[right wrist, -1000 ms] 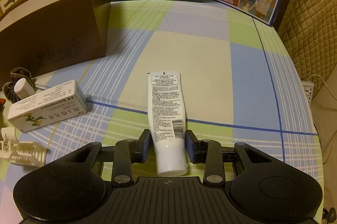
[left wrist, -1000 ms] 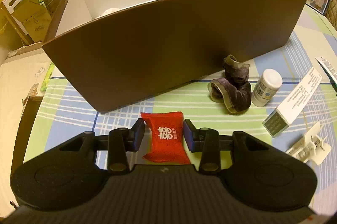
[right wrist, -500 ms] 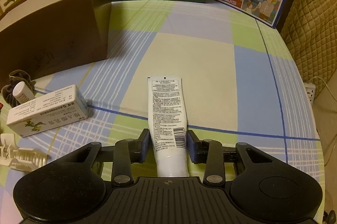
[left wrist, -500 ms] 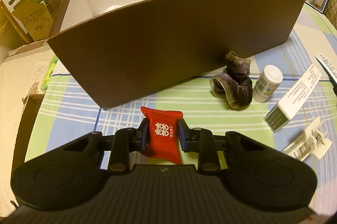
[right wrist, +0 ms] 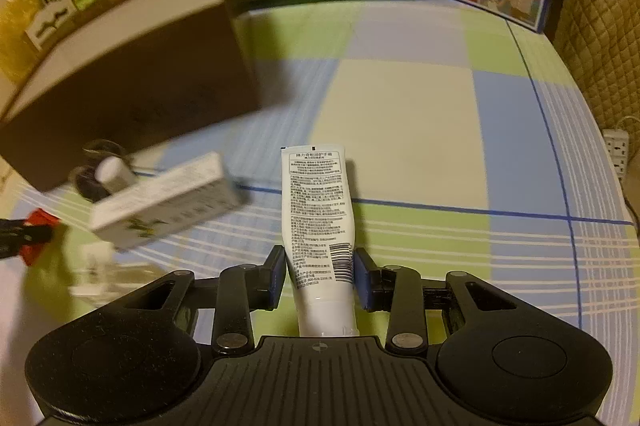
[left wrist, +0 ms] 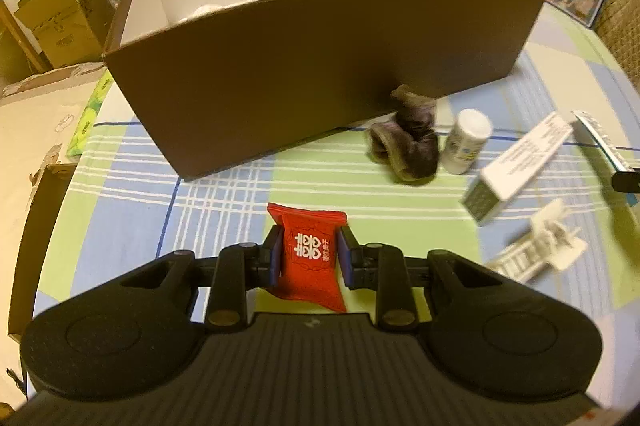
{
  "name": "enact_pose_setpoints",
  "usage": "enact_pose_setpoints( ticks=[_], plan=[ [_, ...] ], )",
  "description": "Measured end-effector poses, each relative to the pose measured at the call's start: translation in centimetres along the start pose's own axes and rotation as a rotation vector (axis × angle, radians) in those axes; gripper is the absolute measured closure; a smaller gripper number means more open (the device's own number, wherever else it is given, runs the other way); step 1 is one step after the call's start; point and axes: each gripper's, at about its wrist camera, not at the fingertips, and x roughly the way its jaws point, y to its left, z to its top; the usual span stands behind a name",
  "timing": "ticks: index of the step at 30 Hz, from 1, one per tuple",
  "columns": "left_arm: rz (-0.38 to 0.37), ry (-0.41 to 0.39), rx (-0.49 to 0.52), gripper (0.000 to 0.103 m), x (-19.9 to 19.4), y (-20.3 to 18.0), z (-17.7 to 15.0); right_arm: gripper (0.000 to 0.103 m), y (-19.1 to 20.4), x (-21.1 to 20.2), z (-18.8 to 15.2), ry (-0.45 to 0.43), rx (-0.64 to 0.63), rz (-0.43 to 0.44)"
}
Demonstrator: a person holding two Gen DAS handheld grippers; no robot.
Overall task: Organize objects
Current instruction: 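Lift the candy packet and tube and carry both over the box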
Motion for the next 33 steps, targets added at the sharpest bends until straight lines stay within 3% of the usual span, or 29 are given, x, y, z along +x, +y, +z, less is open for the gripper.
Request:
enact_pose_setpoints(
  ticks=[8, 15, 24, 33],
  plan=[
    [-0.049, -0.074, 0.013, 0.079, -3.4, -1.1, 1.0, 0.07, 4.3, -3.7, 2.0, -0.072, -0.049, 0.146],
    [-0.071, -0.163, 0.024, 0.079, -6.4, -1.4, 3.4, 0.07, 8.1, -4.6, 5.3, -0.119, -0.098, 0.259],
    [-0.044, -0.262, 0.029, 0.079, -8.2, -0.5, 8.1, 0.07, 11.9, -2.2, 10.7, -0.137, -0.096, 0.327],
    [0.007, -0.264, -0.012, 0.079, -6.1, 1.8, 13.7, 0.07, 15.3, 1.9, 15.9, -0.119, -0.085, 0.349]
  ],
)
